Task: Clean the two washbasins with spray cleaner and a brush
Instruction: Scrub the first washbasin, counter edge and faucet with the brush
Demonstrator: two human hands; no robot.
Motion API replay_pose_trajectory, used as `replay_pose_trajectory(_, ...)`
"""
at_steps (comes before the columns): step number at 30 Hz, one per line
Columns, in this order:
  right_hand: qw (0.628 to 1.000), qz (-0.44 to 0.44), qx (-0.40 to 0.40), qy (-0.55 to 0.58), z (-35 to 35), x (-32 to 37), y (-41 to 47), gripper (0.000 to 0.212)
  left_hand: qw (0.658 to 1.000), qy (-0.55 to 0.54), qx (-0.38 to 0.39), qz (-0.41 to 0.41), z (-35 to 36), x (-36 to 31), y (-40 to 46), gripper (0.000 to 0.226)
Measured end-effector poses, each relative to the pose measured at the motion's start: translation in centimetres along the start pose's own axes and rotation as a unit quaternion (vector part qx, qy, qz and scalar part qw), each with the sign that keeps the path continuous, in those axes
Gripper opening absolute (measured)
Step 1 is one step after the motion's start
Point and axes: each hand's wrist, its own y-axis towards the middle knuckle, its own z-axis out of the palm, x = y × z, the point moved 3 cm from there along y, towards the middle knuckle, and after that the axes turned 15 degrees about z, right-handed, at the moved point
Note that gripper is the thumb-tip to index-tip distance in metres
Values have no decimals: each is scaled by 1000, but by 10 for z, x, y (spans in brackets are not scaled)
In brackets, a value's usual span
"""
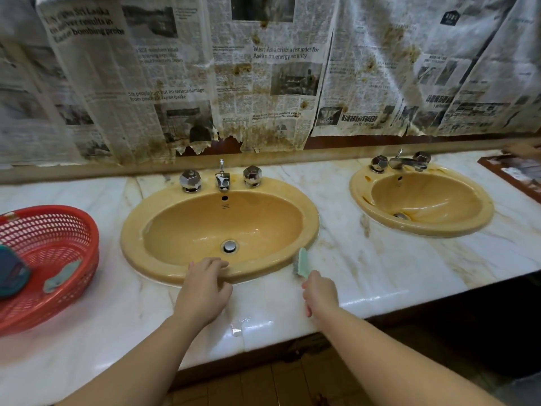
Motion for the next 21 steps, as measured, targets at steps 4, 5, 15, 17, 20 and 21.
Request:
replay_pose_trajectory(4, 940, -198, -20, -278, -39, 19, -1, 24, 996, 32, -72, -38, -11, 19, -26, 45)
replay_pose_trajectory(5, 904, -245, -21, -350, -46, 22, -2, 23, 994, 39, -86, -61, -14, 24, -32, 46)
replay_pose_trajectory(15, 682, -404, -13, -610, -30, 39, -17, 21, 963, 130, -48, -232, -37, 69, -70, 87)
replay_pose_trajectory(17, 668, -417, 0, -616, -8, 38, -27, 22, 965, 126, -27, -229, -40, 76, -73, 94)
replay_pose_trajectory(20, 649, -445, 27, -616, 41, 33, -53, 26, 966, 121, 1, -229, -43, 81, -75, 98)
replay_pose_trajectory(21, 647, -448, 36, -617, 58, 31, -60, 29, 966, 123, 6, -228, -45, 80, -75, 98)
